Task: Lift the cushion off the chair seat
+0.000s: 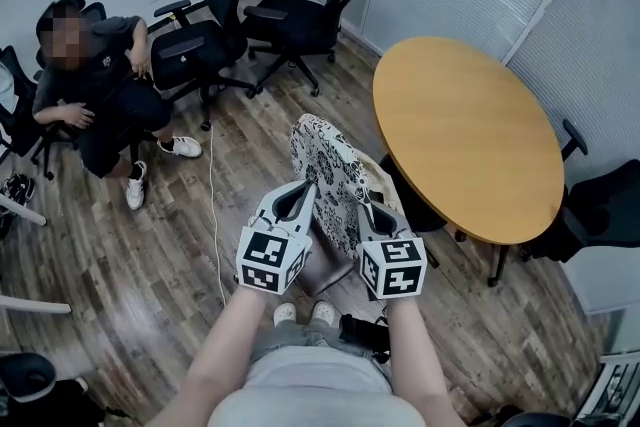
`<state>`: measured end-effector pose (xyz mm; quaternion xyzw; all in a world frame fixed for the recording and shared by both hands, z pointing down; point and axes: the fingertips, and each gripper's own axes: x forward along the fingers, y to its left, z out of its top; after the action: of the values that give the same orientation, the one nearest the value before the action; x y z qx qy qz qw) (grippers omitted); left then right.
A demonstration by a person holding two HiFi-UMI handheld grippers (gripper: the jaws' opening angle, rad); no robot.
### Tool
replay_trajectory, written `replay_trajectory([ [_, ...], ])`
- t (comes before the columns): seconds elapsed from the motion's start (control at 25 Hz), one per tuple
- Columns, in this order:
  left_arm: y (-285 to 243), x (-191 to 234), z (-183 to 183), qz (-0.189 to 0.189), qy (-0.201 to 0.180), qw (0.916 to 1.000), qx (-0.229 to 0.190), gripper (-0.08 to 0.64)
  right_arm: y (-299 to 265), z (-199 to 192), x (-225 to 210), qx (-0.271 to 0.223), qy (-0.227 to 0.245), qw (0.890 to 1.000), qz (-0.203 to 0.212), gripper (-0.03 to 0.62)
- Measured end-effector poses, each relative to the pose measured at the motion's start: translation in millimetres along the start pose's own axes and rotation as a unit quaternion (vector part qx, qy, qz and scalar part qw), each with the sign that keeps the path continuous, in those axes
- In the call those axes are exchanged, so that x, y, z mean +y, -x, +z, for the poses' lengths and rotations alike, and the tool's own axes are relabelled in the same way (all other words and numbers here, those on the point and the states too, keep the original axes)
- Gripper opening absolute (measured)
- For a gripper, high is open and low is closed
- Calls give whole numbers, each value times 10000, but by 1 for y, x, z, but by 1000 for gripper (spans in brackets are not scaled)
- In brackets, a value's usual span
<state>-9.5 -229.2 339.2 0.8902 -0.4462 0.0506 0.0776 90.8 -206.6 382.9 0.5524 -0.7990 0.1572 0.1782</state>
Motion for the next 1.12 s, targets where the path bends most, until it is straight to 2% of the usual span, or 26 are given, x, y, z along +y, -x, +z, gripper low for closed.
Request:
replay_trajectory([
  [0.32, 3, -7, 20, -83, -233, 9994, -246, -3, 15, 32, 7, -663, 109, 9973, -303, 37],
  [0.64, 3, -18, 30, -220, -387, 9982, -411, -3, 29, 54, 7, -1354, 205, 9884, -653, 35],
  [1.12, 10, -25, 37, -241, -509, 9966, -605, -3, 42, 67, 10, -1881, 456, 9765, -948, 35],
])
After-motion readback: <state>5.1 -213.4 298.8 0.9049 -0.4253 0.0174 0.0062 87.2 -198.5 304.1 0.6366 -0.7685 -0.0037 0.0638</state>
